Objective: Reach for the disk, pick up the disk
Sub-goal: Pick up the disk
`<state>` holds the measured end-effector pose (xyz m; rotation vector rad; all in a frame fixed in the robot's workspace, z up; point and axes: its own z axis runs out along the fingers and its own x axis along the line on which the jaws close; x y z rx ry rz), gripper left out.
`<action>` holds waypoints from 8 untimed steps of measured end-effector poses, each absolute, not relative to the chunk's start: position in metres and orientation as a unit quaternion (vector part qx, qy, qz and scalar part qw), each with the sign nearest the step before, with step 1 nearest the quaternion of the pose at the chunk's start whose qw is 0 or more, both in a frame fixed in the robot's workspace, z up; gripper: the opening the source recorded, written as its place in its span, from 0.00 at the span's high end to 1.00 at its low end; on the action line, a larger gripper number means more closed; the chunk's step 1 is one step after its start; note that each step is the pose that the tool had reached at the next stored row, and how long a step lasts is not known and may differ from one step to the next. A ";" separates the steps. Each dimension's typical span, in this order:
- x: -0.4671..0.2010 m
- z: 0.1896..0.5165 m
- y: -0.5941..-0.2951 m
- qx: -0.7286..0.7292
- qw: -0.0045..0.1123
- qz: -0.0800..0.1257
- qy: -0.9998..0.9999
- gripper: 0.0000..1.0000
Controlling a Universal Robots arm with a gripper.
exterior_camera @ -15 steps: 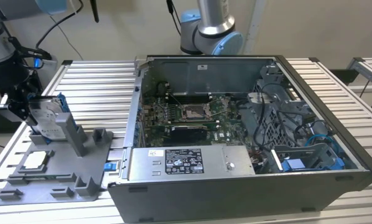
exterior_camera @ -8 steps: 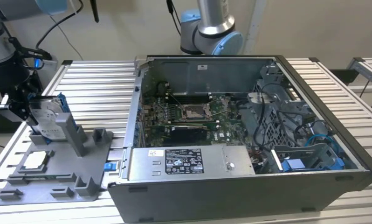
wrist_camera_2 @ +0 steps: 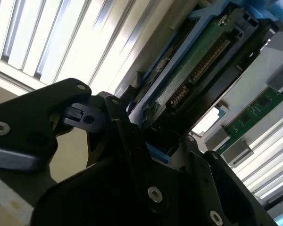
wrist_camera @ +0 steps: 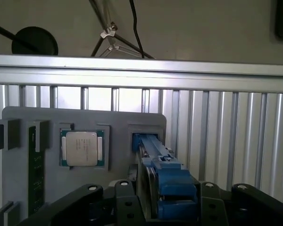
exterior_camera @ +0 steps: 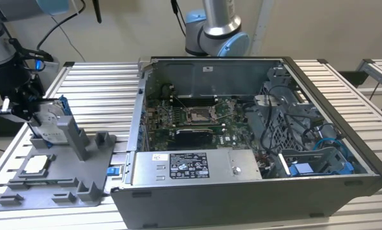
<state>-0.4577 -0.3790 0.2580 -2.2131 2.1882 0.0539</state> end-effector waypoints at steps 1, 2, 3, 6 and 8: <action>-0.458 0.258 -0.379 -0.711 0.014 0.017 0.703 1.00; -0.458 0.258 -0.379 -0.711 0.015 0.018 0.703 1.00; -0.458 0.258 -0.379 -0.711 0.015 0.018 0.703 1.00; -0.458 0.258 -0.379 -0.711 0.015 0.018 0.703 1.00; -0.458 0.258 -0.379 -0.711 0.015 0.018 0.703 1.00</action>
